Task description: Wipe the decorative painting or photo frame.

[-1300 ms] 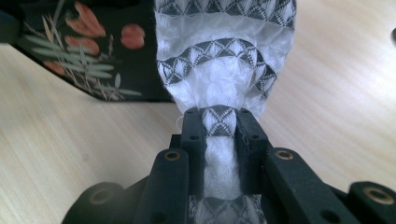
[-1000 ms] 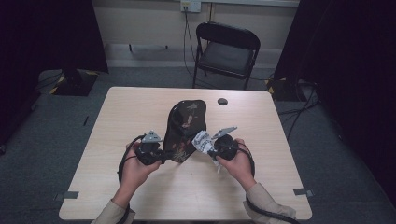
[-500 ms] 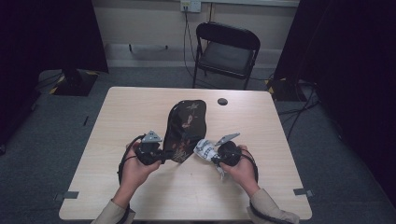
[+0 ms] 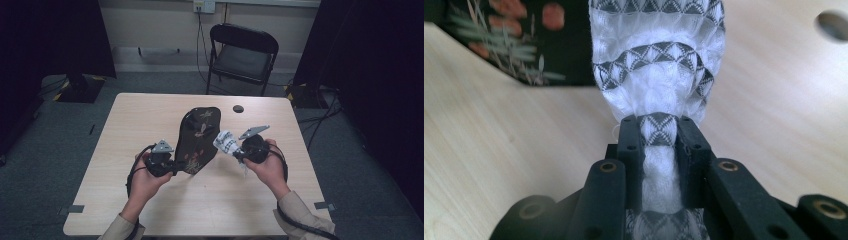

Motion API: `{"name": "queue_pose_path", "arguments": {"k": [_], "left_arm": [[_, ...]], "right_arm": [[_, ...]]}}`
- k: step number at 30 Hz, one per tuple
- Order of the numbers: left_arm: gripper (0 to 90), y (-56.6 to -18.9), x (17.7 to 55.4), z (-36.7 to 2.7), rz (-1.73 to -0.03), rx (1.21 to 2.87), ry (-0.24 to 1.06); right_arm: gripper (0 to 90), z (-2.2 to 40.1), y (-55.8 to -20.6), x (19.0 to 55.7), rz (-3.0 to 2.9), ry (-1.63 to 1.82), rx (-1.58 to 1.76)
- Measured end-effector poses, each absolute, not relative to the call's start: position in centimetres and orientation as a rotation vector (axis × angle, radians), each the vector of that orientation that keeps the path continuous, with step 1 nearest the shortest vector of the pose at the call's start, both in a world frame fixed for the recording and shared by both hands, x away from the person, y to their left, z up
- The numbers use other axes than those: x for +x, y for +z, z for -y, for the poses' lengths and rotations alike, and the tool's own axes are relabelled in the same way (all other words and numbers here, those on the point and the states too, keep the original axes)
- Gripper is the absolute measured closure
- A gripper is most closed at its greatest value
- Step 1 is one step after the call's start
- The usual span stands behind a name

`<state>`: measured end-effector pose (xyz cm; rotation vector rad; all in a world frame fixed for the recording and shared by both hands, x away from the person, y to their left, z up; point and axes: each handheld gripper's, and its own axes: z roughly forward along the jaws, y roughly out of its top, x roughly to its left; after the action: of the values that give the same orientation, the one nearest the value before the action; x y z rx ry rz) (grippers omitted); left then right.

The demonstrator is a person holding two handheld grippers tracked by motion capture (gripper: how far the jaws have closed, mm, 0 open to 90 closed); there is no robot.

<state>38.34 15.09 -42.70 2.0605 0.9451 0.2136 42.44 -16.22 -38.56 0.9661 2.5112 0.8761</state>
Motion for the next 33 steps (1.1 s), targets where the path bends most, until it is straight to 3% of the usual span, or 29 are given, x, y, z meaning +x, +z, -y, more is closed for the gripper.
{"name": "queue_pose_path", "arguments": {"k": [6,14,33], "left_arm": [[78.5,-42.7,38.3,-15.1,-0.945,2.061,0.212],[78.5,-42.7,38.4,-15.1,-0.943,2.062,0.211],[78.5,-42.7,38.4,-15.1,-0.938,2.062,0.214]], "right_arm": [[76.5,15.8,-33.9,43.2,-2.447,0.905,0.920],[76.5,14.5,-30.7,43.5,-2.409,0.927,0.874],[76.5,12.7,-33.7,43.6,-2.467,0.907,0.866]]}}
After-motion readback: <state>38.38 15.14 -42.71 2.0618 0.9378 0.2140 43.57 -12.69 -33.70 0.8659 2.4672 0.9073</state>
